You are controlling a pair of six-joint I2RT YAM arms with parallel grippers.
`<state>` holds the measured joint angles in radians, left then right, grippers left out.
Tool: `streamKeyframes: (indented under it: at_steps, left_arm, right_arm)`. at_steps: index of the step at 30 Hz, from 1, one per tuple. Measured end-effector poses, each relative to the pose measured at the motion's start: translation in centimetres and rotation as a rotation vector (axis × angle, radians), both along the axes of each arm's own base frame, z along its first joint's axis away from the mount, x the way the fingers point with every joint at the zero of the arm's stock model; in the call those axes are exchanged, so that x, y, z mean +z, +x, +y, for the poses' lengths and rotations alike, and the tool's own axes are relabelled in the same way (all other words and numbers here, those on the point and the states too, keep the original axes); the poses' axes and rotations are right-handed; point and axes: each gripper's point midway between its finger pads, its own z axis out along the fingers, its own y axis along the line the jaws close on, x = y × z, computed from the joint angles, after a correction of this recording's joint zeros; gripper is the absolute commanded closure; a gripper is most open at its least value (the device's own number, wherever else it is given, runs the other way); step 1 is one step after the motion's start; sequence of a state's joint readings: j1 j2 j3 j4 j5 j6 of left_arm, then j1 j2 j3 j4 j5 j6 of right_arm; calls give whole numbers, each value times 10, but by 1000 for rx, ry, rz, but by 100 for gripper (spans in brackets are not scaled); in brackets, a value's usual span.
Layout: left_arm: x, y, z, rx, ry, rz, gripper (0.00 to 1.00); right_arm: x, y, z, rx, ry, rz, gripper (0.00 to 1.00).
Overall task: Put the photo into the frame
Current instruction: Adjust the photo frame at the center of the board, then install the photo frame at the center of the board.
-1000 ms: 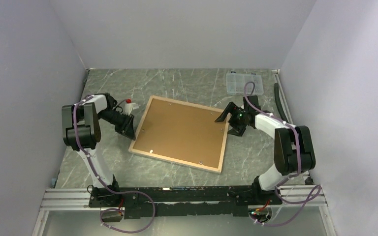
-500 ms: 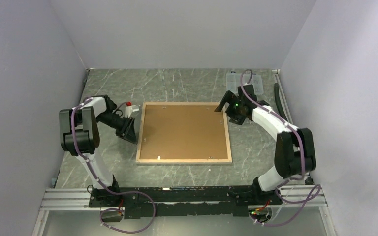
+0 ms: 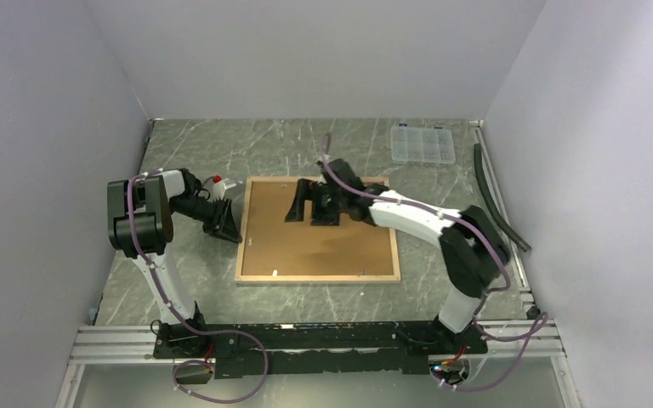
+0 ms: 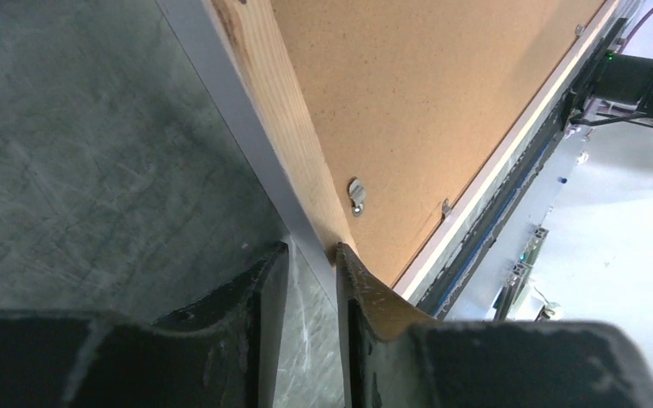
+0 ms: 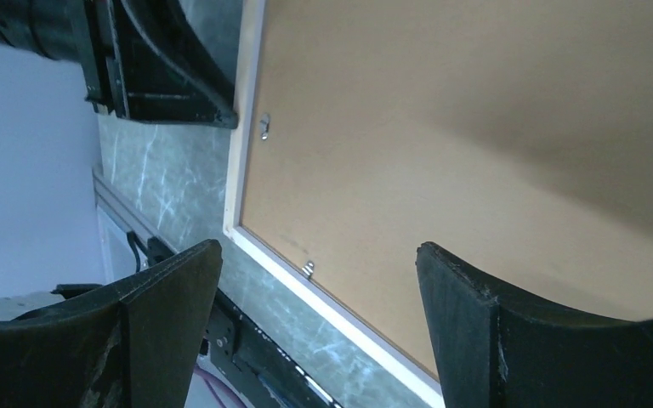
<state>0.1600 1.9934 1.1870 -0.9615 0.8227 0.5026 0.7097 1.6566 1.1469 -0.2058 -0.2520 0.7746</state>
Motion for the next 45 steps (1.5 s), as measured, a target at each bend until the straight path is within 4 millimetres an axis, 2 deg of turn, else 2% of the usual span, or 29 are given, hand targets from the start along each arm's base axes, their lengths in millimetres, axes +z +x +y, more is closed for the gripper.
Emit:
streamKeyframes:
  at_steps: [3,7,13,18,26,45]
  left_arm:
    - [1,0,-2,13,-7,12,76]
    - [2,0,-4,26,-24,31,80]
    - [2,-1,-4,38,-28,45,84]
    - [3,-1,-4,41,-31,48,85]
    - [3,-1,-4,45,-31,51,86]
    - [3,-1,-3,46,-33,53,87]
  right_arm:
    - [-22,-15,42,89,11,46,16]
    - [-39,-27,86,165,41,77,19]
    - [-47,-33,129,227,106,97,22]
    - [-52,-28,146,239,141,109,24]
    - [-72,-23,158,241,142,137,25]
    - [-71,-26,178,273,197,149,26]
